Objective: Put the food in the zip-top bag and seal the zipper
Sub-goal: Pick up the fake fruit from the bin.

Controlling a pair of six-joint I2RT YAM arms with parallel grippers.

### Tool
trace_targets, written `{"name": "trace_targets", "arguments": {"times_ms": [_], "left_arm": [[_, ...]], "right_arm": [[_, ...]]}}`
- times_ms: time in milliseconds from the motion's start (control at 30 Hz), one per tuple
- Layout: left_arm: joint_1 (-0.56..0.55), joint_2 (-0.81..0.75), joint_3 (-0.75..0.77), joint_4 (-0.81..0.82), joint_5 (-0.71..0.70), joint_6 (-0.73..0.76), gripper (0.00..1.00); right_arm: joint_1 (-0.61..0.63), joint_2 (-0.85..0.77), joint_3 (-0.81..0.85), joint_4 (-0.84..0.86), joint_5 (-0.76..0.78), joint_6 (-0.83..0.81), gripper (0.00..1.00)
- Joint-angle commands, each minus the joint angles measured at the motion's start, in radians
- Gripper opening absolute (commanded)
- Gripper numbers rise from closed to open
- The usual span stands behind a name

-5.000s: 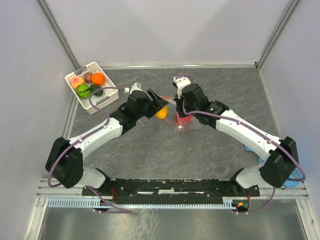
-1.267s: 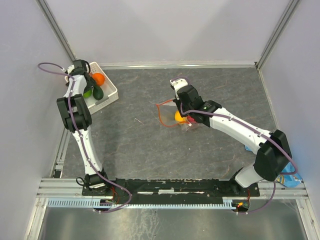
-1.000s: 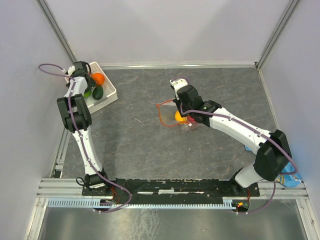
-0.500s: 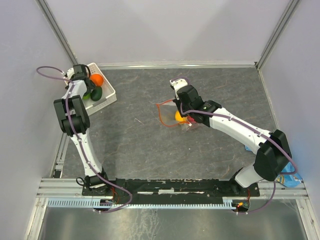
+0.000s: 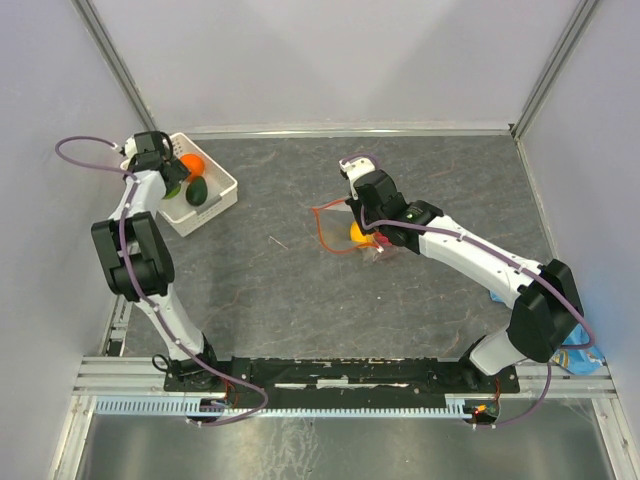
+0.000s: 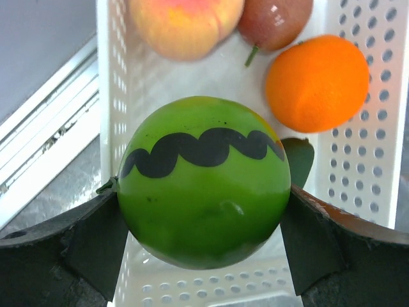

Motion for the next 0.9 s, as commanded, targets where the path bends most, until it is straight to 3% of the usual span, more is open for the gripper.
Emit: {"name": "trace_targets", "arguments": {"times_ms": [0, 200, 533, 867], "left_arm": [[-0.006, -0.153, -0.077, 0.051, 0.072, -0.018, 0.72], [-0.008, -0.299, -0.202, 0.103, 0.121, -0.026, 0.71], [-0.010, -0.274, -0.292, 0.119, 0.224, -0.067, 0.70], [-0.056, -0.432, -0.363, 0.124, 0.362, -0.078, 0.70]], "right_arm": [[-0.005, -0.017, 0.020, 0.036, -0.004, -0.002, 0.02], [-0.005, -0.029, 0.011, 0.051, -0.032, 0.010, 0.02], [-0.004, -0.032, 0.006, 0.052, -0.039, 0.017, 0.02], [-0.005, -0.038, 0.005, 0.056, -0.039, 0.018, 0.02]]}}
